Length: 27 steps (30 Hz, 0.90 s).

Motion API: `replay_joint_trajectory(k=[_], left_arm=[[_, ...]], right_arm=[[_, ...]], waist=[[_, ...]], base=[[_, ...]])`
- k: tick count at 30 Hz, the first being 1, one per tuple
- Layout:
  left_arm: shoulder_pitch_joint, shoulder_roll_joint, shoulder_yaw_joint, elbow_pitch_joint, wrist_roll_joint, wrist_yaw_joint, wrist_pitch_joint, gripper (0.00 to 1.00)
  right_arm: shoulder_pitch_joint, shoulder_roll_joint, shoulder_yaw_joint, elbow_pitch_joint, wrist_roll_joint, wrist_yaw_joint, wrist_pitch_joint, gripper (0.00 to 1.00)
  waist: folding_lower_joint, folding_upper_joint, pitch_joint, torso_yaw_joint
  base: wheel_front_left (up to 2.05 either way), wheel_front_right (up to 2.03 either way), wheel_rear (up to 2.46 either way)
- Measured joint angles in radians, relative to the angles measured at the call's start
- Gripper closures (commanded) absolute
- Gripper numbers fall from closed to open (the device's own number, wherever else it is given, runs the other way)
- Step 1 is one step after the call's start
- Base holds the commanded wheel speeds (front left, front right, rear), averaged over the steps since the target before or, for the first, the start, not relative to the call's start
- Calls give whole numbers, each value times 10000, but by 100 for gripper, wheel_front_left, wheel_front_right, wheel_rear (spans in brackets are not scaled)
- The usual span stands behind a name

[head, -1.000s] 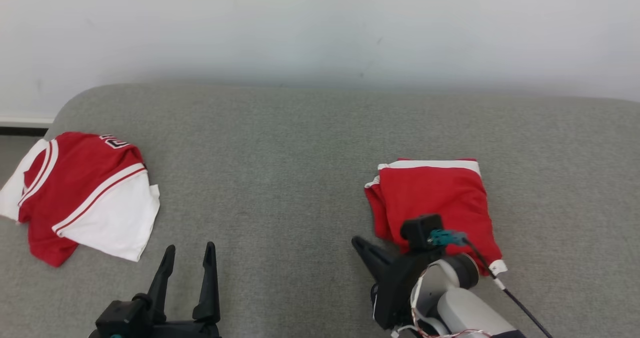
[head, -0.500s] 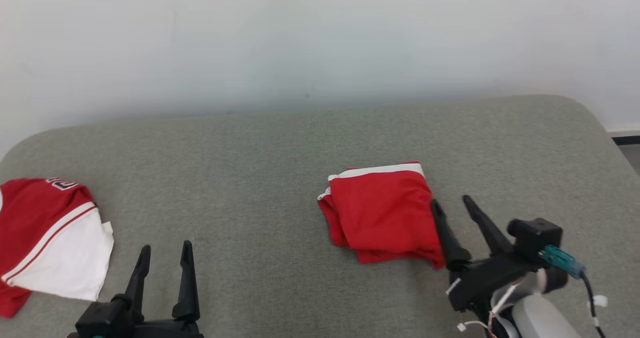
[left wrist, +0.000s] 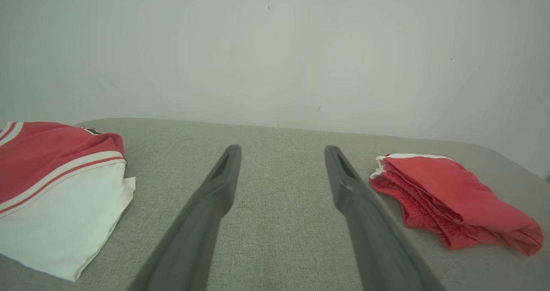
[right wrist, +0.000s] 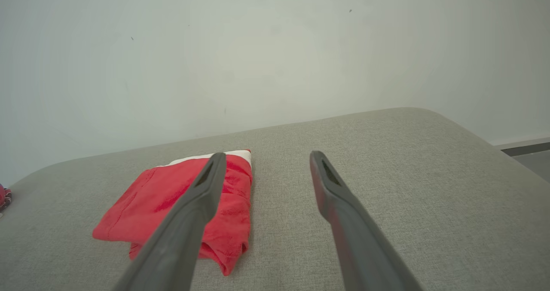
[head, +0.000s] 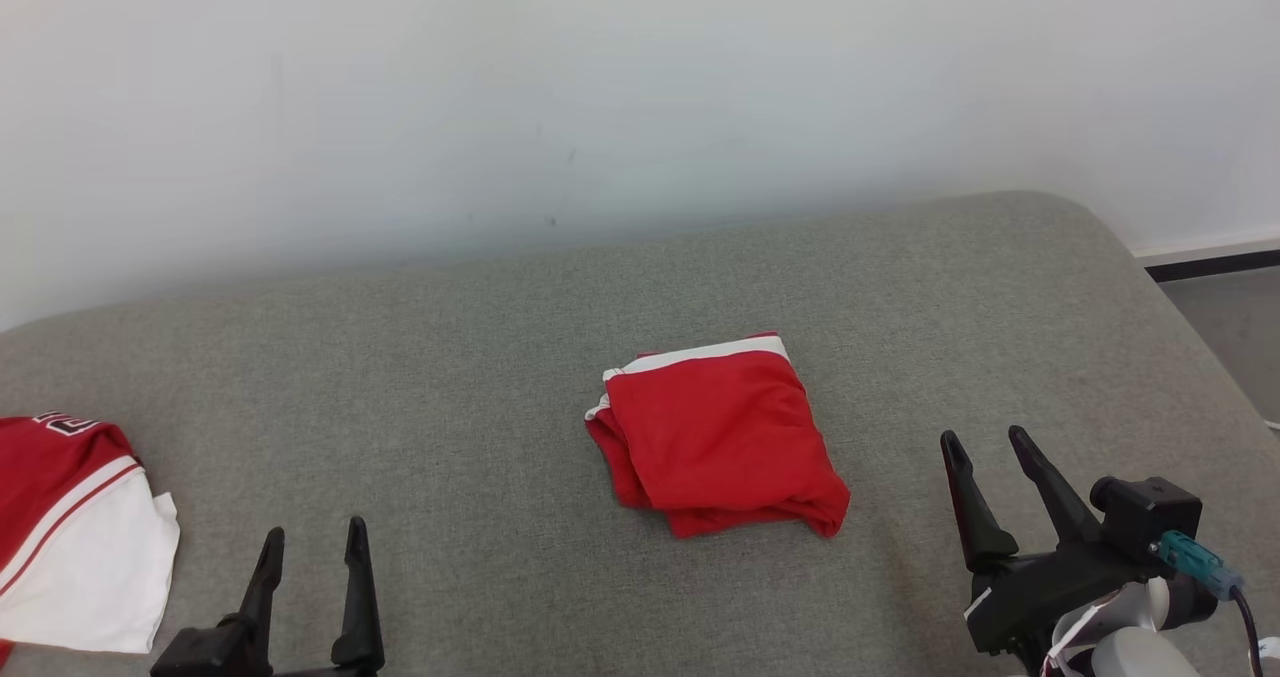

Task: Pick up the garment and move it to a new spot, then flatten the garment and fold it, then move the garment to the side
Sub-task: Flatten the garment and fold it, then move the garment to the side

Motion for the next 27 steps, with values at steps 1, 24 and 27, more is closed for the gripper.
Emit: replay_joint_trajectory(k=[1,24,27], left_arm=[[38,-2,13,36,0,23,-2,0],[343,2,384,25,-17,290,-2,0],[405,2,372,-17,-23,368,0,0]], right_arm=[[0,-31,12,31,23,0,-8,0],[25,25,247,297,161,0,8,0],[27,61,253,324,150,0,12,0]], waist=[[0,0,-15,-20],[1,0,-23,67],[1,0,-9,82]], base=[[0,0,0],[0,0,0],[0,0,0]])
